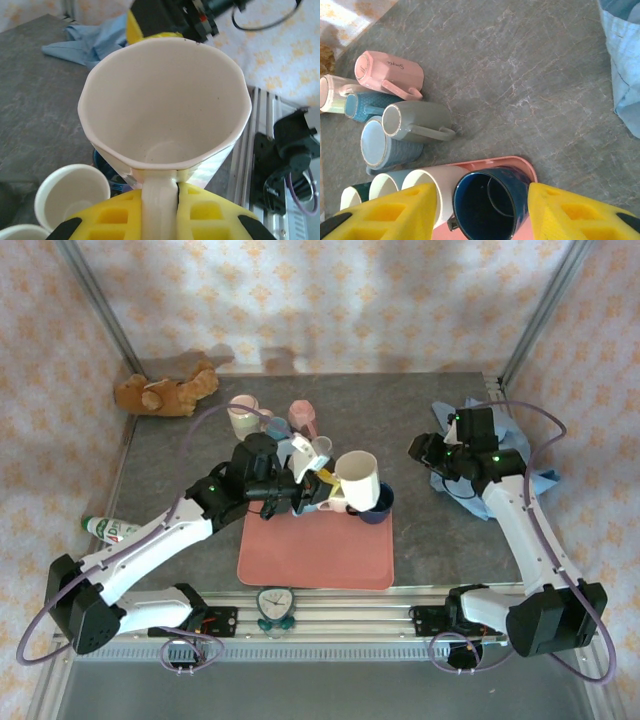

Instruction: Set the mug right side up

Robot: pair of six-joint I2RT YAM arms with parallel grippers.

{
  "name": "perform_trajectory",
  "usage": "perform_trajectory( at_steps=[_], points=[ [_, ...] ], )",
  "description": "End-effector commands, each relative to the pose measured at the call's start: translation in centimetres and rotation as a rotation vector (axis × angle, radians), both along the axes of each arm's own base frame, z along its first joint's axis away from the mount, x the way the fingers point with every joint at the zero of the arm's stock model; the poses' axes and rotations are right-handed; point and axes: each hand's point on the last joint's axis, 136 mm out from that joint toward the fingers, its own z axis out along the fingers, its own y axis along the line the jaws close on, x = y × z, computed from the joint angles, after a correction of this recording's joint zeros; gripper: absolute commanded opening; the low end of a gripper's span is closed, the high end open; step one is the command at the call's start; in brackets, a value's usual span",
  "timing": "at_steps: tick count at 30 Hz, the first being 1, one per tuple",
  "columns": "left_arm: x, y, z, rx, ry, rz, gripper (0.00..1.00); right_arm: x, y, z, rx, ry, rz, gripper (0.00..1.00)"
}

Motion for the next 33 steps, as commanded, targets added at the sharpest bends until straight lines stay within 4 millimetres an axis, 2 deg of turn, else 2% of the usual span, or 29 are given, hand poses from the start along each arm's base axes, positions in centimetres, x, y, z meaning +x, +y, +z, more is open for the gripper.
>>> perform_trajectory(
  at_steps=[1, 8, 13, 24, 33],
  points=[
    [-0.8, -2.0, 3.2, -0.061, -0.220, -0.103, 0.00, -0.8, -0.6, 0.4, -0.001, 0.026, 0.019, 0.52],
    [-2.7, -5.5, -0.8, 0.047, -0.263, -0.199, 0.00, -1.3, -1.7, 0.6, 0.016, 0.031, -0.012, 0.52],
    [-2.6, -7.0, -3.0, 0.074, -0.240, -0.224, 0.00, -1.5, -1.8, 0.5, 0.013, 0.031, -0.013, 0.52],
    [-3.0, -7.5, -8.6, 0.184, -0.246, -0.288, 0.00, -1.4, -1.9, 0.6, 0.008, 0.023, -0.011, 0.53],
    [-2.3, -7.6, -11.5, 0.227, -0.264, -0.253, 0.00, -1.7, -1.3, 0.3, 0.029, 0.041, 0.018, 0.52]
  ],
)
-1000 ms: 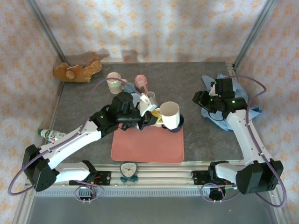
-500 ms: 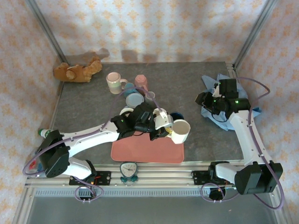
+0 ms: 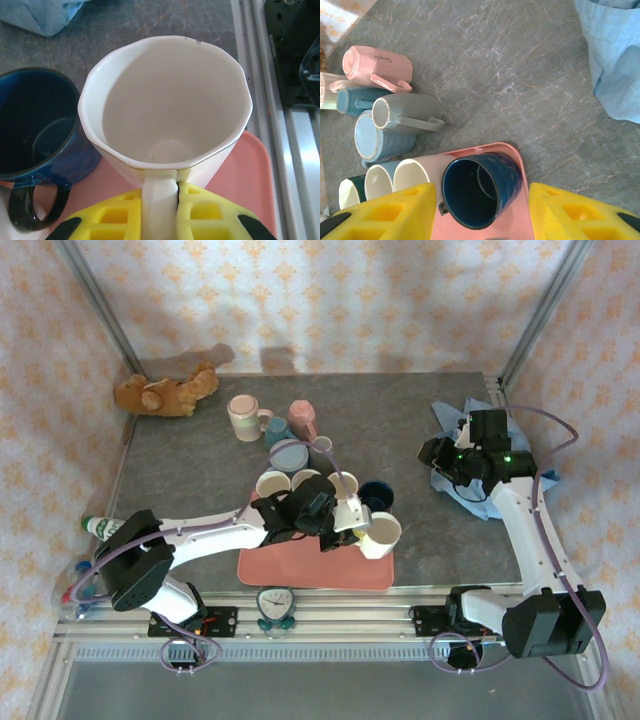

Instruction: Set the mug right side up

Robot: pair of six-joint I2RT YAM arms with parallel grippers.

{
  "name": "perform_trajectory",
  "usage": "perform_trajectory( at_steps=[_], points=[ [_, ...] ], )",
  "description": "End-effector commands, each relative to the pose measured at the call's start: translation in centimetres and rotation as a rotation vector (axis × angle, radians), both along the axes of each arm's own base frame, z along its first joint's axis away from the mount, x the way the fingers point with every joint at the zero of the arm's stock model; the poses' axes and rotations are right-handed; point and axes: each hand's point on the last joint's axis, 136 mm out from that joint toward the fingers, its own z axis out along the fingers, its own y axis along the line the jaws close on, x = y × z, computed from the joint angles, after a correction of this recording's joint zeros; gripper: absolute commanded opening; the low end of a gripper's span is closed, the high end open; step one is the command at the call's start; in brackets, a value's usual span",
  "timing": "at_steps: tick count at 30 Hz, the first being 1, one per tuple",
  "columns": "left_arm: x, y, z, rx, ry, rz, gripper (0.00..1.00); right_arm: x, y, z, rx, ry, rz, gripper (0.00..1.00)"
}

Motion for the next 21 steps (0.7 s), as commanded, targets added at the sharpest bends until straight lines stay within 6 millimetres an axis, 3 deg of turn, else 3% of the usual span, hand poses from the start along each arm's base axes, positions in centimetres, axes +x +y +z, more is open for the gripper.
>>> perform_trajectory(
  at_steps=[1, 10, 21],
  points=[
    [1.4, -1.5, 2.8, -0.108, -0.124, 0.005, 0.00, -0.7, 0.2, 0.4, 0.000, 0.003, 0.035, 0.52],
    [1.9, -1.1, 1.2, -0.105, -0.151, 0.041, 0.00, -3.9, 0.1, -1.9, -0.039, 0.112, 0.094, 0.51],
    [2.4, -1.1, -0.3, -0.096, -0.157, 0.061, 0.00, -4.9, 0.4, -2.0, -0.026, 0.132, 0.109, 0.51]
  ],
)
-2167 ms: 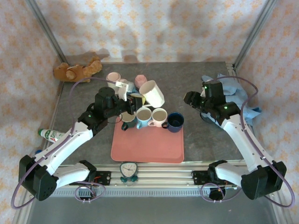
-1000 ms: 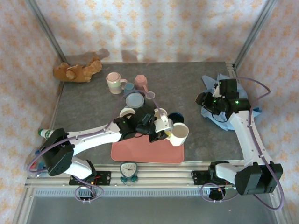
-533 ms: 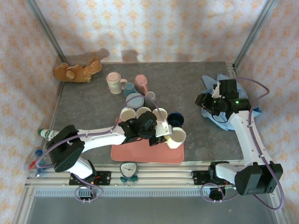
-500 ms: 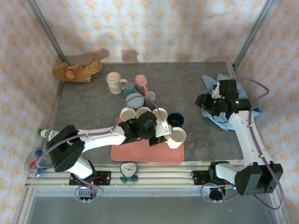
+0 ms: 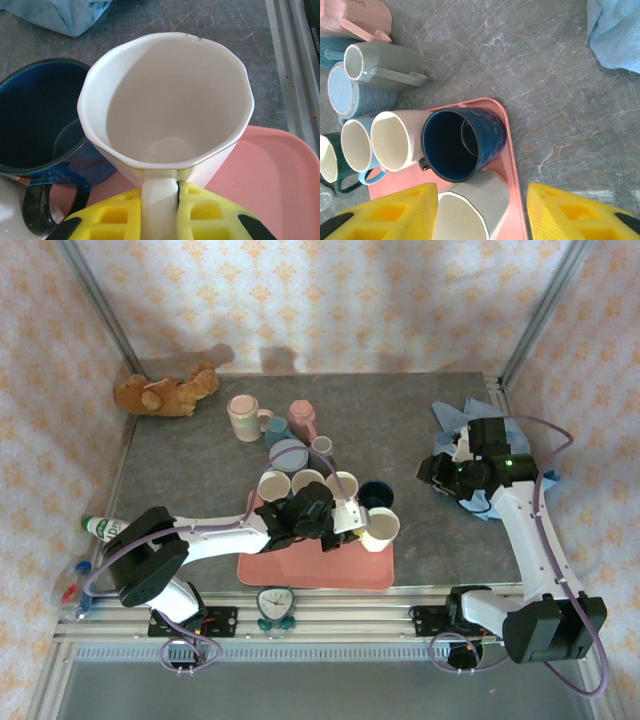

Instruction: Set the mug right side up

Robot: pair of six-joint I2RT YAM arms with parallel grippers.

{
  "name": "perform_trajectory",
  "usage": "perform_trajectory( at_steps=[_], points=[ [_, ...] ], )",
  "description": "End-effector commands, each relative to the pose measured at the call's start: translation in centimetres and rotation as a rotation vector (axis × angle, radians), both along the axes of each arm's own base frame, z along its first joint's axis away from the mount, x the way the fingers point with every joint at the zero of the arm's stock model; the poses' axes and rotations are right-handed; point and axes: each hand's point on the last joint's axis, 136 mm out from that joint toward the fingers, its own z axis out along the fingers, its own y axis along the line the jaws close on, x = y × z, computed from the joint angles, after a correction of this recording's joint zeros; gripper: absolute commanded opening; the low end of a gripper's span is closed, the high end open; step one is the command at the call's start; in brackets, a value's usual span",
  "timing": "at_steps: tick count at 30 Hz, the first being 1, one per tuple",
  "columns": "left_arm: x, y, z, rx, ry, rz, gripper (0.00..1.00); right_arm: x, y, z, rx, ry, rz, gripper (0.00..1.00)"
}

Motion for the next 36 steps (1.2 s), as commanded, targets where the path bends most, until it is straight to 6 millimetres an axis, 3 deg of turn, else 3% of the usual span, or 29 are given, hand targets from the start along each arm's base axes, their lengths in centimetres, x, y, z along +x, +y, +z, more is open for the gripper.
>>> perform_trajectory(
  at_steps=[1, 5, 13, 17, 22, 25, 30, 36],
  points=[
    [0.9, -0.9, 1.3, -0.065, -0.077, 0.010, 0.00, -1.0, 0.0, -0.1, 0.000, 0.010, 0.013, 0.51],
    [1.2, -0.7, 1.1, -0.067, -0.090, 0.038, 0.06, -1.0, 0.0, 0.1, 0.005, 0.003, 0.010, 0.51],
    [1.3, -0.2, 0.7, -0.051, -0.097, 0.056, 0.28, -1.0, 0.0, 0.6, 0.007, -0.010, 0.007, 0.52],
    [1.3, 0.6, 0.9, -0.039, -0.112, 0.060, 0.44, -1.0, -0.1, 0.9, 0.003, -0.018, 0.004, 0.53],
    [1.5, 1.9, 1.4, -0.044, -0.096, 0.069, 0.50, -0.7, 0.0, 1.1, 0.009, -0.032, 0.003, 0.54],
    [1.6, 2.9, 2.7, -0.082, -0.082, 0.089, 0.53, -0.3, 0.2, 1.4, 0.017, -0.050, 0.013, 0.53],
    [3.4, 5.9, 6.6, -0.206, -0.043, 0.218, 0.57, 0.6, 0.9, 1.9, 0.024, -0.081, 0.033, 0.50],
    [6.4, 11.3, 11.6, -0.352, -0.013, 0.500, 0.62, 2.3, 4.7, 2.9, -0.058, -0.165, 0.174, 0.50]
  ],
)
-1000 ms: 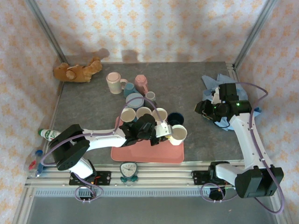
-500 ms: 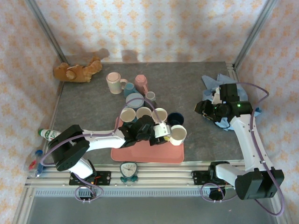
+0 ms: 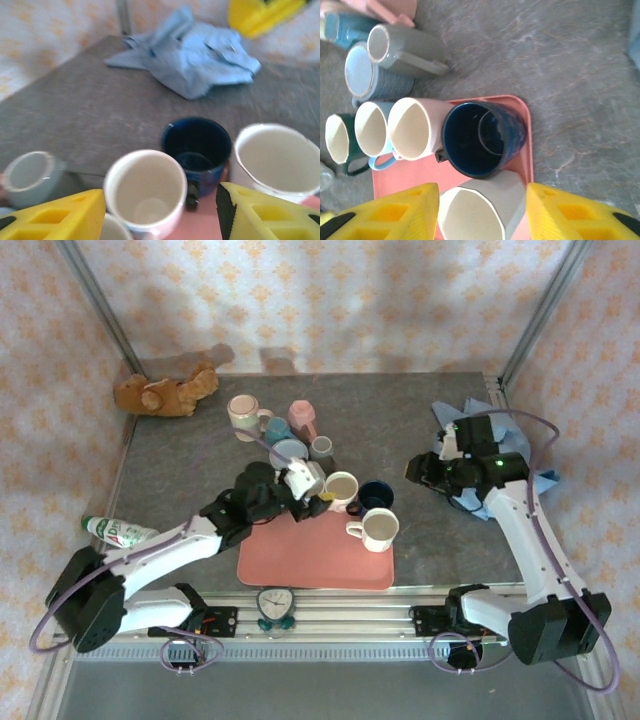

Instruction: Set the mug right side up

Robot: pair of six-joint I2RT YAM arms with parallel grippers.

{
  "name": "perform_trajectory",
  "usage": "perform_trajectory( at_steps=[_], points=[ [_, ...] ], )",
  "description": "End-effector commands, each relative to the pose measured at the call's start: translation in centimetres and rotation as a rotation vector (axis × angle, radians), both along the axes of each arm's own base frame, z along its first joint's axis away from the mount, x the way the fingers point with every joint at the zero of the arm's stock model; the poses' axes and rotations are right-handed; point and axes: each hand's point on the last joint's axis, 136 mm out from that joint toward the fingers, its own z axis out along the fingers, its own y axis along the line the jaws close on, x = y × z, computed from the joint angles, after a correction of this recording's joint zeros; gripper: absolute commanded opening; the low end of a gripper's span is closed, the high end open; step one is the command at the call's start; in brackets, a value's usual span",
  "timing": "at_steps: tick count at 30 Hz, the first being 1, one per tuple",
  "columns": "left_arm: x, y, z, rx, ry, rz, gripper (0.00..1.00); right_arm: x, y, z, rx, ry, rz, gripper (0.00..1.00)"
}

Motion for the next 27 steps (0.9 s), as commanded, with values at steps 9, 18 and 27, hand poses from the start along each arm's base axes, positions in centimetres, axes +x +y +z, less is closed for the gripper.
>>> perform_trajectory(
  at_steps=[9, 18, 27],
  points=[
    [2.8, 10.0, 1.9, -0.227, 0.330, 0.384, 0.58, 5.9, 8.6, 0.3, -0.090, -0.039, 0.154, 0.49],
    [2.4, 13.9, 0.3, -0.176, 0.463, 0.454, 0.59, 9.6, 13.7, -2.5, -0.217, -0.051, 0.343, 0.43],
    [2.5, 14.5, 1.0, -0.115, 0.450, 0.405, 0.59, 10.9, 15.3, -4.9, -0.308, -0.110, 0.643, 0.41]
  ],
)
